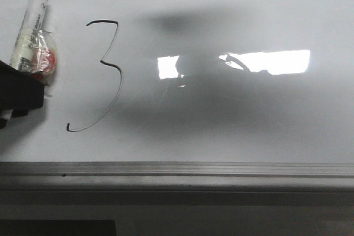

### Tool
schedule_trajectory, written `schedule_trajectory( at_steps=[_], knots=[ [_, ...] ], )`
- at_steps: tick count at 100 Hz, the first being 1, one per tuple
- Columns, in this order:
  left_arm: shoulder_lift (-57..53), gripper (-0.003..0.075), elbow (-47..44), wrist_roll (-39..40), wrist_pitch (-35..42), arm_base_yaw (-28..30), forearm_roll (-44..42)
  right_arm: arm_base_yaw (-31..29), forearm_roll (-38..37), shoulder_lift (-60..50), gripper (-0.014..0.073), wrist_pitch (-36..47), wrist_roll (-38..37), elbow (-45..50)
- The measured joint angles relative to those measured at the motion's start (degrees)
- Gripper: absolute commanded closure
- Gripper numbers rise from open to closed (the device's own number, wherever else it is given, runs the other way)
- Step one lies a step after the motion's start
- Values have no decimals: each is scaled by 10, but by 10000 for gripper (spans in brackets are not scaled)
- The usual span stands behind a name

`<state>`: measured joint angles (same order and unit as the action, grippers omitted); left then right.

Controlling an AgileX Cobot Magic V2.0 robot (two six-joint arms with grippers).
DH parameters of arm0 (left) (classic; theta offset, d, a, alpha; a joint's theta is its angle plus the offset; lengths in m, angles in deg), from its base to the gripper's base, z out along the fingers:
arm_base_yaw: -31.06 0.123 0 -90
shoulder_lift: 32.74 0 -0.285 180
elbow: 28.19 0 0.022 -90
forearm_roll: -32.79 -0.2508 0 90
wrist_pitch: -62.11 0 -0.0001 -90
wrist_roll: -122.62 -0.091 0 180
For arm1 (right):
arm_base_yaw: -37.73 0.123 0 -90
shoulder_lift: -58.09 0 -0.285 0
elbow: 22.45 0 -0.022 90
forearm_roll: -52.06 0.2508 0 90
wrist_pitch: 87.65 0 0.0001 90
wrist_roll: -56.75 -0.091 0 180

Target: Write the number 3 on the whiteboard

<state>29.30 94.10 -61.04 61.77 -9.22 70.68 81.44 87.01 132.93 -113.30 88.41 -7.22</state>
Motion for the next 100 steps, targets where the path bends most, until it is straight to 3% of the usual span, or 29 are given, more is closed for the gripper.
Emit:
schedule_trajectory(
  at_steps=[5, 12, 27, 37, 68, 77, 84, 90, 91, 96, 98, 100],
  knots=[
    [0, 717, 0, 0, -2, 4, -6, 0, 0, 0, 0, 0, 0, 0],
    [0, 630, 1, 0, -7, 8, -15, 0, 0, 0, 0, 0, 0, 0],
    [-3, 321, 2, 0, -18, 10, -36, 0, 0, -3, 0, 4, 0, 0],
    [-7, 254, 4, 0, -27, 10, -37, 0, 0, -3, 1, 7, 0, 0],
    [-60, 268, -2, 0, -58, 17, -55, 0, 1, -3, 1, 9, 0, 0],
    [-104, 325, -10, 0, -73, 22, -64, 0, 1, -3, 34, -1, 0, 0],
    [-149, 417, -10, -1, -81, 23, -67, -1, 0, -4, 164, -10, 0, 0],
    [-195, 551, -10, -1, -82, 23, -69, -1, -1, -8, 402, -16, 0, 0],
    [-201, 551, -10, -1, -82, 23, -69, -1, -1, -8, 402, -16, 0, 0],
    [-239, 661, -10, -1, -82, 23, -74, -3, -2, -15, 617, -18, 0, 5],
    [-256, 708, -10, -1, -82, 23, -77, -3, -3, -19, 667, -19, 0, 8],
    [-272, 741, -10, -1, -82, 23, -80, -4, -4, -23, 661, -19, 0, 9]
  ],
)
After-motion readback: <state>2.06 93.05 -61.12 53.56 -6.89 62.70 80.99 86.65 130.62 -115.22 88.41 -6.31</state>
